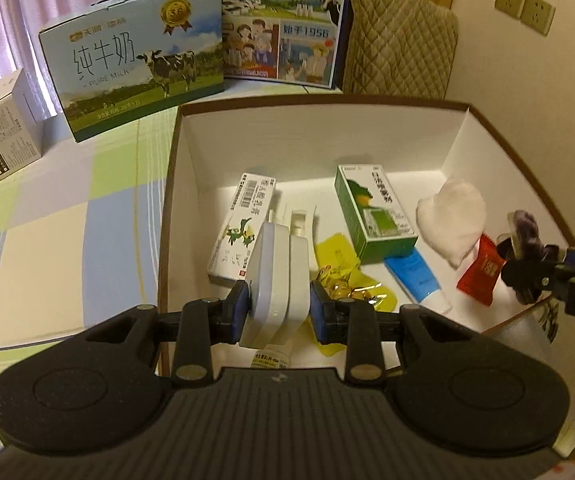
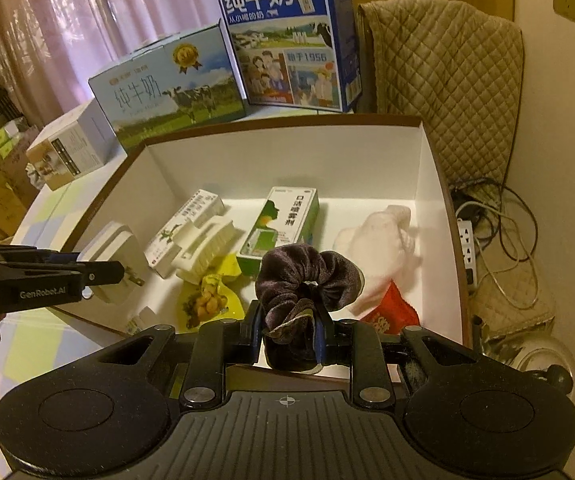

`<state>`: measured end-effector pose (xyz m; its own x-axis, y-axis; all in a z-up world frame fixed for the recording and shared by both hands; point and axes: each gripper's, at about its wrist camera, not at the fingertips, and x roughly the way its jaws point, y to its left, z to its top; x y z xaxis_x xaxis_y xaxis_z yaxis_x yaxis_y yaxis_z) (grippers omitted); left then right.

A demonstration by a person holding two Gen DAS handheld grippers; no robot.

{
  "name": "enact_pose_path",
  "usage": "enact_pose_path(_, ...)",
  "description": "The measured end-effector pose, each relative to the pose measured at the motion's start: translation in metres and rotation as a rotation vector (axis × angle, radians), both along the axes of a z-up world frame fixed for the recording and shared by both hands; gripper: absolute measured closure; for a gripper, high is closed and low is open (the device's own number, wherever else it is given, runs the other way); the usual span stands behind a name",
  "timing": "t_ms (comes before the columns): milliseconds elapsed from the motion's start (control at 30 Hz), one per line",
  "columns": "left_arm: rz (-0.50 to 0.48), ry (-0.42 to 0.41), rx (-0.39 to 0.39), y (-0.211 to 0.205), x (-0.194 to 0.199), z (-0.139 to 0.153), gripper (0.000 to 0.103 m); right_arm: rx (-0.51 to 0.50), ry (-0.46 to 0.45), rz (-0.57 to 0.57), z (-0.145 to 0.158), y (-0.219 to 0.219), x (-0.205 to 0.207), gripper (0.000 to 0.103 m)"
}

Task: Organize objects
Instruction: 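Open both tools to drop the adapter and scrunchie into the box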

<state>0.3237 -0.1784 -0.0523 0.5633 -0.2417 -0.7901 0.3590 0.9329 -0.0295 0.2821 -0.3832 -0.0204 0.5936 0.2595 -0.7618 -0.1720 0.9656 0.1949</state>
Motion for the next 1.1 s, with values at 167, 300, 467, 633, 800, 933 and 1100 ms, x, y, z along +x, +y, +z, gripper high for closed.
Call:
enact_pose_path(167, -0.013, 0.01, 0.003, -0.002, 0.002, -0.002, 0.076, 0.001, 0.013, -0.006, -0.001, -0.002, 0.002, 0.081)
enact_pose_path(300, -0.017, -0.001, -0.003, 0.0, 0.003, 0.003, 0.072, 0.0, 0.013, -0.008, 0.001, -0.003, 0.002, 0.081)
enact_pose_path(467, -0.024, -0.009, -0.023, 0.006, 0.003, 0.011, 0.061, 0.0, 0.013, -0.01, 0.002, -0.003, 0.003, 0.081)
enact_pose_path(633, -0.021, -0.009, -0.037, 0.011, 0.002, 0.015, 0.055, -0.001, 0.012, -0.009, 0.002, -0.001, 0.004, 0.081)
enact_pose_path(800, -0.027, -0.011, -0.05, 0.015, -0.001, 0.018, 0.038, 0.008, -0.041, -0.035, 0.007, 0.001, 0.006, 0.062)
enact_pose_path(933, -0.028, -0.013, -0.068, 0.02, -0.005, 0.021, 0.03, 0.026, -0.096, -0.063, 0.014, -0.002, 0.005, 0.045)
enact_pose_path(1100, -0.029, -0.037, -0.074, 0.028, -0.014, 0.028, 0.019, 0.038, -0.114, -0.07, 0.024, -0.006, -0.001, 0.041)
